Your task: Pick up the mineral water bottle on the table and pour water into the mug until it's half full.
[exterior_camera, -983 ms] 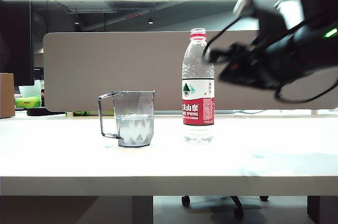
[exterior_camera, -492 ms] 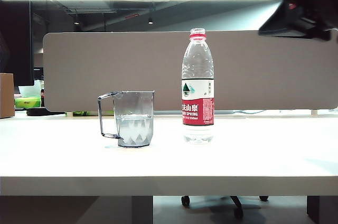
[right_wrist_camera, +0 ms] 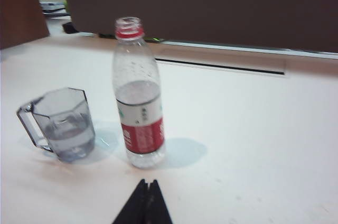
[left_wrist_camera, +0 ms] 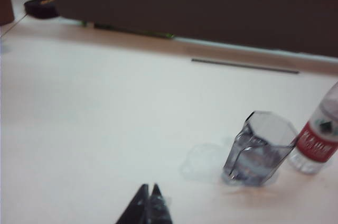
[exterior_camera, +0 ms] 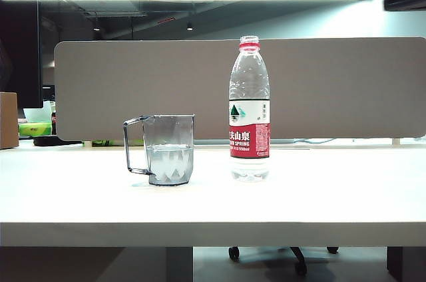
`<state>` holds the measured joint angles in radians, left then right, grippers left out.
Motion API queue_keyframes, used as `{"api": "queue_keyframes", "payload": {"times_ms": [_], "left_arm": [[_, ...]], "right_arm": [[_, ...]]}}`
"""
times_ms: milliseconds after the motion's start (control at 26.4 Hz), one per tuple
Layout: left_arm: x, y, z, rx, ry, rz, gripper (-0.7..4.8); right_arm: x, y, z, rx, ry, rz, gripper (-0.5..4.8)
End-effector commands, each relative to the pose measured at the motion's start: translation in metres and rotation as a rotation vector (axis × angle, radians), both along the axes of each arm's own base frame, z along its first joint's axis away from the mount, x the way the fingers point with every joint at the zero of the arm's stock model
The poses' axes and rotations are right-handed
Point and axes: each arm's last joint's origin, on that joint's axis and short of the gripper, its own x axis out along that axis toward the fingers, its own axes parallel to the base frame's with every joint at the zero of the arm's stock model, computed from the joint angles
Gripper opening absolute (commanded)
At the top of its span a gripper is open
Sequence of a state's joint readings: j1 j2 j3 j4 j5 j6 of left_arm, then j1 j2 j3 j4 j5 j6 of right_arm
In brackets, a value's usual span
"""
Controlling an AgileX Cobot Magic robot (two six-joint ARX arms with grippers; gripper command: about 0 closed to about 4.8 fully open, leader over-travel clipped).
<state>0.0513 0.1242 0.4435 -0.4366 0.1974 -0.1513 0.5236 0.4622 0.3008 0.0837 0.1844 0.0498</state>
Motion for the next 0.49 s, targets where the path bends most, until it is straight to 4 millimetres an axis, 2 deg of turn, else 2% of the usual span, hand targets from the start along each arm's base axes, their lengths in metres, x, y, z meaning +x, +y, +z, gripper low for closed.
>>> {"api": "queue_keyframes", "payload": {"times_ms": [38, 227, 378, 492], "left_arm": [[-0.014, 0.001, 0.005, -0.013, -0.091, 0.052, -0.05], [-0.016, 0.003, 0.003, 0.000, -0.120, 0.131, -0.05], [-0.013, 0.003, -0.005, -0.008, -0.075, 0.126, -0.05], [-0.013, 0.003, -0.006, -0.006, -0.068, 0.134, -0.05]], "right_arm": [[-0.011, -0.007, -0.001, -0.020, 0.019, -0.023, -0.06], [-0.026, -0.017, -0.002, -0.022, 0.014, -0.074, -0.05], [-0.038, -0.025, -0.009, -0.049, 0.057, -0.079, 0.38], [-0.041, -0.026, -0.012, -0.052, 0.077, -0.081, 0.41]]}}
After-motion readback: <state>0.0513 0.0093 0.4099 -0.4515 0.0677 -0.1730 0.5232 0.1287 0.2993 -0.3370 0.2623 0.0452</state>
